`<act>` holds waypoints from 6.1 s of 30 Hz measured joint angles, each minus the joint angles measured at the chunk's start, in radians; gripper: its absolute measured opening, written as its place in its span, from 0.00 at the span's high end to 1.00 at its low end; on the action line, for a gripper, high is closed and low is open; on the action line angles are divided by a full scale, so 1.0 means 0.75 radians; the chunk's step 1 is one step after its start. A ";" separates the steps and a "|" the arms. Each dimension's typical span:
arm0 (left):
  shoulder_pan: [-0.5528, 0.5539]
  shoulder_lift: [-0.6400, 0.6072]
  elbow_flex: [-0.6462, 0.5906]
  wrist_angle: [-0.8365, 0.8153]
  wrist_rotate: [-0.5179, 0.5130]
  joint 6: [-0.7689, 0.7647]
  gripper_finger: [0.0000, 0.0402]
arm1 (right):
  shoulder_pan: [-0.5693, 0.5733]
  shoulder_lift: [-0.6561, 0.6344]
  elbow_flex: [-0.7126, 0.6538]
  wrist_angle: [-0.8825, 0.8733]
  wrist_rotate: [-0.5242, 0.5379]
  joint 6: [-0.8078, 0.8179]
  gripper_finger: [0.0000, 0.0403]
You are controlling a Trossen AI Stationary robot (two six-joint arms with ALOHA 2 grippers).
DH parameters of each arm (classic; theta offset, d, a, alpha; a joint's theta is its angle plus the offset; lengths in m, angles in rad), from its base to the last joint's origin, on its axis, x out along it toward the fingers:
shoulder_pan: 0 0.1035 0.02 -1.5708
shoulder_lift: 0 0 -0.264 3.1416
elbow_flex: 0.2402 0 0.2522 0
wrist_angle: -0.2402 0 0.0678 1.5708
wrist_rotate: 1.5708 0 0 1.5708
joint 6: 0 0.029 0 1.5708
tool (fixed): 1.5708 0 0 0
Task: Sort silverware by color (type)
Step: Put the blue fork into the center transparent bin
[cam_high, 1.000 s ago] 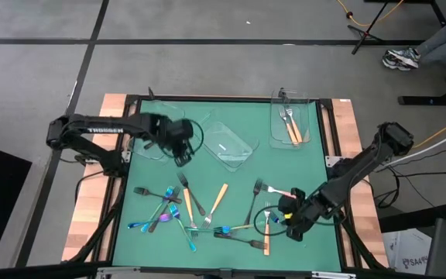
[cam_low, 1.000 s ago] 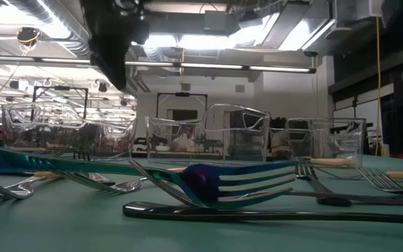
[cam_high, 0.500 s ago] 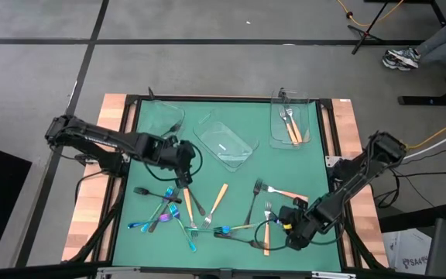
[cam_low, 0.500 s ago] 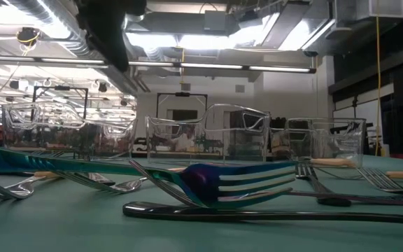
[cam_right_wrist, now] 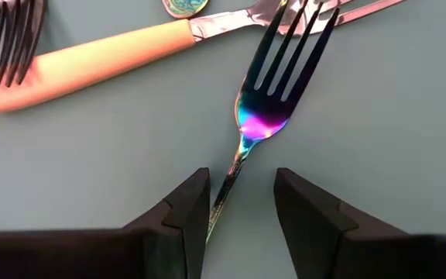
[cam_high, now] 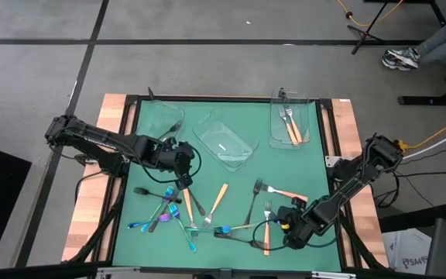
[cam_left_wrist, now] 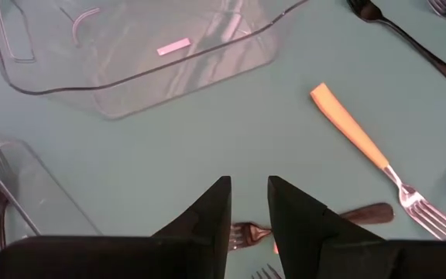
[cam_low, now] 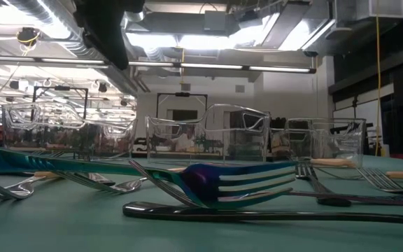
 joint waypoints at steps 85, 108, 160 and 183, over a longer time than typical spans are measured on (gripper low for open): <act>0.001 0.001 -0.001 -0.001 0.000 0.002 0.80 | -1.356 0.088 0.901 -0.209 -0.334 -1.781 1.00; 0.001 0.001 -0.001 0.000 -0.001 0.002 0.80 | -1.502 0.587 0.901 0.019 -0.424 -1.803 1.00; -0.420 0.022 -0.001 -0.001 0.005 -0.595 0.80 | -1.501 0.631 0.900 0.100 -0.330 -1.791 0.76; -0.867 0.340 -0.001 -0.006 0.191 -0.918 0.80 | -1.502 0.622 0.935 0.047 -0.250 -1.786 0.76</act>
